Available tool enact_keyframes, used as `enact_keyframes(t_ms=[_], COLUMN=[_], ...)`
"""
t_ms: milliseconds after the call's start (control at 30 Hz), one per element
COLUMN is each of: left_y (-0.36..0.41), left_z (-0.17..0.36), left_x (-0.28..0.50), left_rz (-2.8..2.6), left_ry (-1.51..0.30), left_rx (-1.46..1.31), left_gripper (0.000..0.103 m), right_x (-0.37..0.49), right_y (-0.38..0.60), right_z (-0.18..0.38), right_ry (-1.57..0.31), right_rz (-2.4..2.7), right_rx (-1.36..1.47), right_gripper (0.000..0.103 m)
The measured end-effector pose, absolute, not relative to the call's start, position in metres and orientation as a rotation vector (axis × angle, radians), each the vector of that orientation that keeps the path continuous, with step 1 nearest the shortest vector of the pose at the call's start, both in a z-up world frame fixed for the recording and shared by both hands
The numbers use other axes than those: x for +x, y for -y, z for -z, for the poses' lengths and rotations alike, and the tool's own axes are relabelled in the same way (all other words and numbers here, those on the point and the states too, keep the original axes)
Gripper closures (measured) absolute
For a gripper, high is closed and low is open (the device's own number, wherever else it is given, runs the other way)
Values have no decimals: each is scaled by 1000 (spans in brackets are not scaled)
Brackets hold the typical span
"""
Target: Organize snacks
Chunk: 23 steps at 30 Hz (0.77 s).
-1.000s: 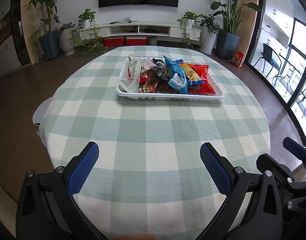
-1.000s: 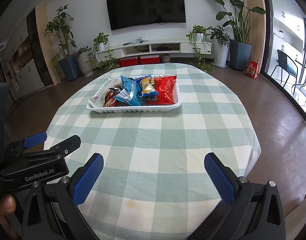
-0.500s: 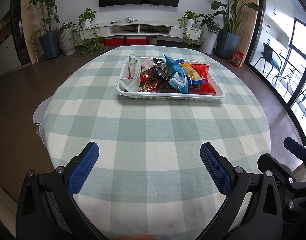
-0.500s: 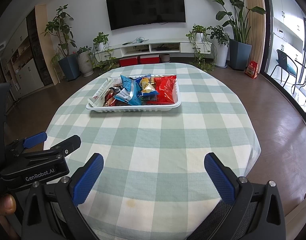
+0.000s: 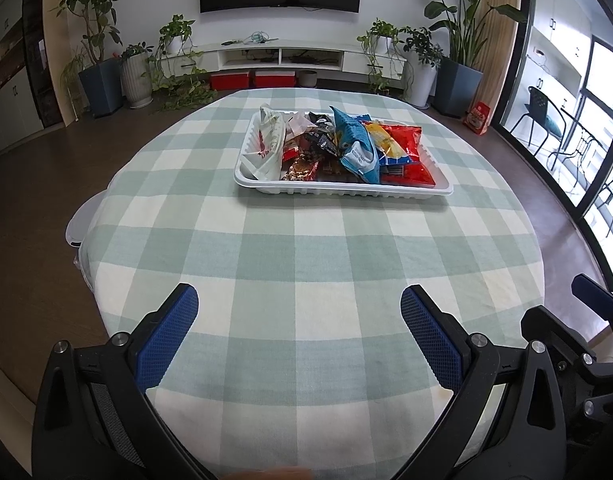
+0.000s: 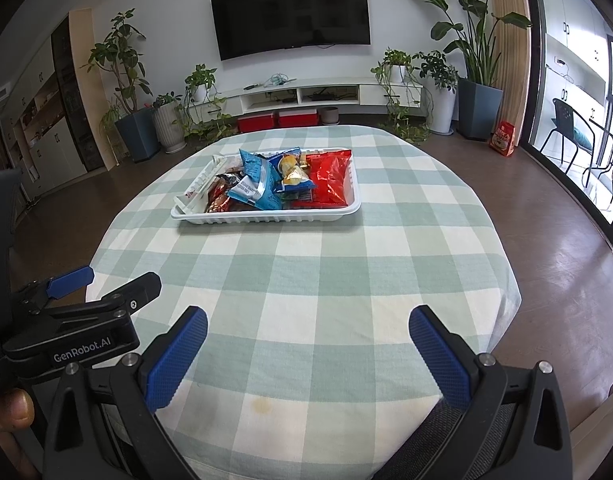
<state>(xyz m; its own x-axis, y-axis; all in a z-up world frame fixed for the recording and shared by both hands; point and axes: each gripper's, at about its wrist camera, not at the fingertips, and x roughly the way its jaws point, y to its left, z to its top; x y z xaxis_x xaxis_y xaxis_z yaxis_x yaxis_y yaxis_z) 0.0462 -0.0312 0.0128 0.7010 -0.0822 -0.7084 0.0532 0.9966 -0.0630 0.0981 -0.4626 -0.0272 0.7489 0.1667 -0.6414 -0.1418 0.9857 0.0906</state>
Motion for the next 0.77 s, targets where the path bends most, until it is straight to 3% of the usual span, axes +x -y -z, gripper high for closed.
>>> enact_keyframes(t_ms=[767], left_y=[20], left_z=[-8], left_x=[49], left_rz=[68], left_ry=[-774], left_rx=[-64], left_gripper=[0], right_x=[93], right_y=[469], right_z=[35], right_ry=[-721], right_rz=[-161], right_rx=[53], right_gripper=[0])
